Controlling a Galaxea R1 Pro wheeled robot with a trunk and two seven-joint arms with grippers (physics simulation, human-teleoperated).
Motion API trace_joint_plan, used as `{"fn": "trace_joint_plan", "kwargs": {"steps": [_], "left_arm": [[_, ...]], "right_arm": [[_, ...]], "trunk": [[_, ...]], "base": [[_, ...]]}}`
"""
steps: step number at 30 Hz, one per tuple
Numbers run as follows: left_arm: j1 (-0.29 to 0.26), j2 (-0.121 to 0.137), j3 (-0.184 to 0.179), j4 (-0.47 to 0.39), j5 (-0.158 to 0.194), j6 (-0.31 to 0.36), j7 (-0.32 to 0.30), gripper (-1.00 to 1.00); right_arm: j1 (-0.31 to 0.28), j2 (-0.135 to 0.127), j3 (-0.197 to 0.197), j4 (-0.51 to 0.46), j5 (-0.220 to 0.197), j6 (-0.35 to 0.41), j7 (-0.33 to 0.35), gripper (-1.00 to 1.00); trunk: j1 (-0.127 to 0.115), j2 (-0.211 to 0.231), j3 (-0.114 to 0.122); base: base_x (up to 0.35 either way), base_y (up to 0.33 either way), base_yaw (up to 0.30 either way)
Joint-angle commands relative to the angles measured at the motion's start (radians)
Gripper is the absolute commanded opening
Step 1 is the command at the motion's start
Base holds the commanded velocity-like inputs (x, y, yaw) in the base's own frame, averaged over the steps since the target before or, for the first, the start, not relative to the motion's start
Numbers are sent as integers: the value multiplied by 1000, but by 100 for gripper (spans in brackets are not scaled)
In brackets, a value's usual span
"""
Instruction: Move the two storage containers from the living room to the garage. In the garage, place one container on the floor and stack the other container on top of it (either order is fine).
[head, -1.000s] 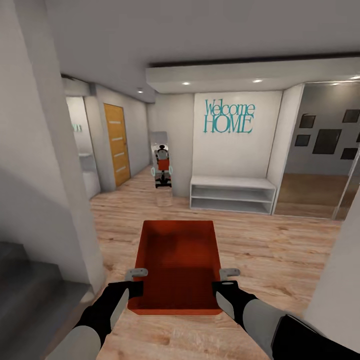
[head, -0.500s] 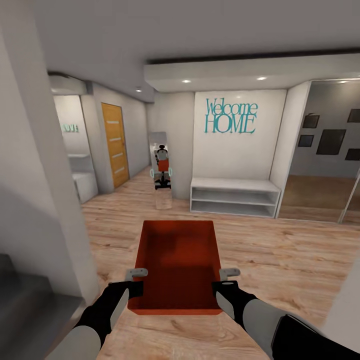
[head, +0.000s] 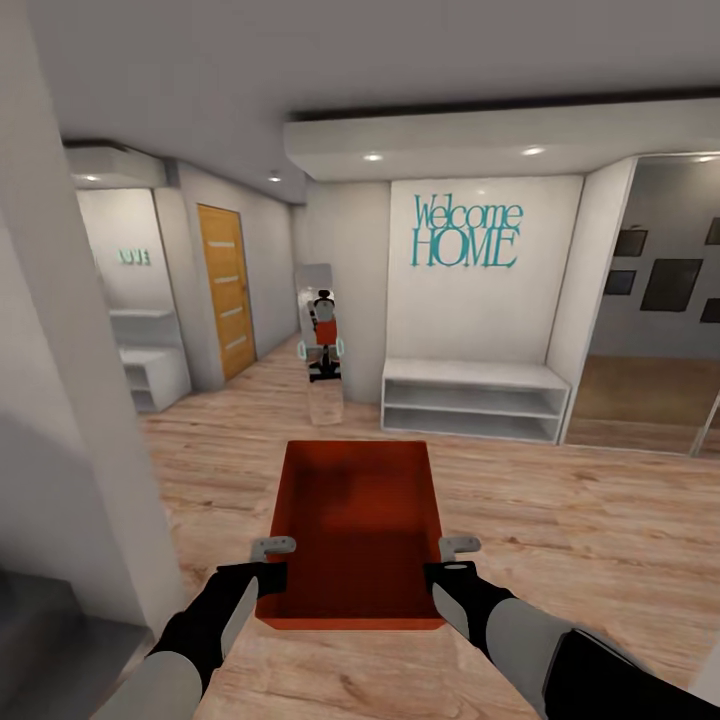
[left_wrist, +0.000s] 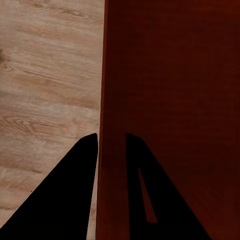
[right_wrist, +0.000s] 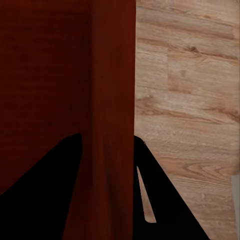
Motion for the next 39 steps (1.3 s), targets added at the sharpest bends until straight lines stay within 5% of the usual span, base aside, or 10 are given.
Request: {"fn": "trace_joint_plan", "kwargs": {"steps": [1, 39], "left_arm": [[0, 0, 1, -2, -9, 6, 10, -100], [0, 1, 2, -2, -9, 6, 10, -100]], "right_arm": [[0, -6, 3, 0, 5, 6, -26, -100], [0, -6, 3, 0, 5, 6, -26, -100]], "trunk": [[1, -1, 0], [1, -1, 0]], "base": [[323, 0, 0], [323, 0, 0]]}}
